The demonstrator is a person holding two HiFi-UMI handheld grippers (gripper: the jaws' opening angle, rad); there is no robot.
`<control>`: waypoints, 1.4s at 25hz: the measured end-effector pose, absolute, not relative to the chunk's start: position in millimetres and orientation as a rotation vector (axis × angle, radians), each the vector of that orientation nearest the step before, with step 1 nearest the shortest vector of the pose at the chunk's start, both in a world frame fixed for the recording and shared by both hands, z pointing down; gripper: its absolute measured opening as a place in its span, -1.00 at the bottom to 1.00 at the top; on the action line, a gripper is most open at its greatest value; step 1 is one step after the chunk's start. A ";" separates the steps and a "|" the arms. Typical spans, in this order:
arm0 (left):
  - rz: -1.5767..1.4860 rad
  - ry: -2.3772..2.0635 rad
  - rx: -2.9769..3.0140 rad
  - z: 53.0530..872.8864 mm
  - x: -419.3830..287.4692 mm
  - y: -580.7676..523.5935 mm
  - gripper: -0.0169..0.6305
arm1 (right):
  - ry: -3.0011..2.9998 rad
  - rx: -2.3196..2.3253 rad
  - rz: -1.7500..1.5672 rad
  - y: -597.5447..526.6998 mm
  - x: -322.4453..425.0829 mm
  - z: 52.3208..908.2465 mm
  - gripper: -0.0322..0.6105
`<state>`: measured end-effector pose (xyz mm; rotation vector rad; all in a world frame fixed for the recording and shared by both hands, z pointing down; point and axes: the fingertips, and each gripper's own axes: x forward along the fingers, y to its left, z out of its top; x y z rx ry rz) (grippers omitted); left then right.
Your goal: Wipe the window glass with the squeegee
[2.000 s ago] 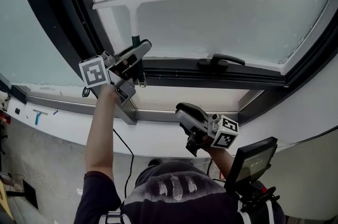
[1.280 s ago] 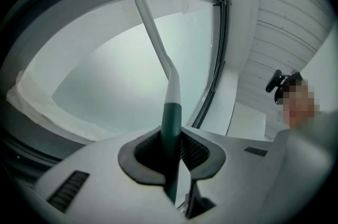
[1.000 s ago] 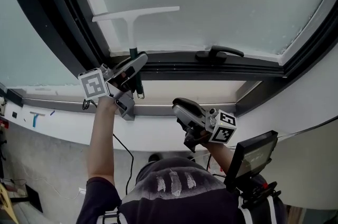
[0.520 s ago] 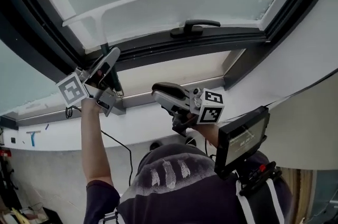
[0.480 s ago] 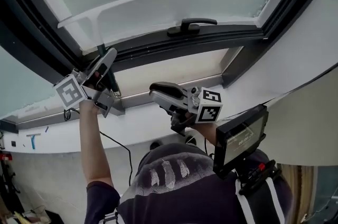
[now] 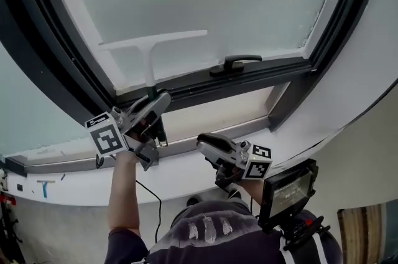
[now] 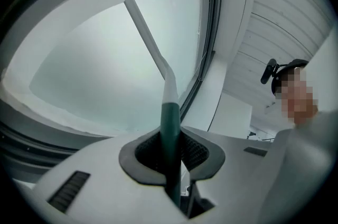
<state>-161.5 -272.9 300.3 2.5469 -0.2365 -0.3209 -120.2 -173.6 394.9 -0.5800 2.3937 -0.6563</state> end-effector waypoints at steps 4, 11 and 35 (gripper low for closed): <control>-0.319 -0.225 2.608 271.0 -135.3 -278.0 -0.73 | 2.397 -0.591 -0.613 -170.8 -100.0 388.0 -0.59; -0.391 -0.348 2.716 205.6 -69.4 -293.0 -0.73 | 2.407 -0.527 -0.581 -162.3 -22.6 378.9 -0.60; -0.449 -0.282 2.865 -6.2 54.9 -334.2 -0.73 | 2.426 -0.402 -0.703 -164.0 88.3 368.0 -0.59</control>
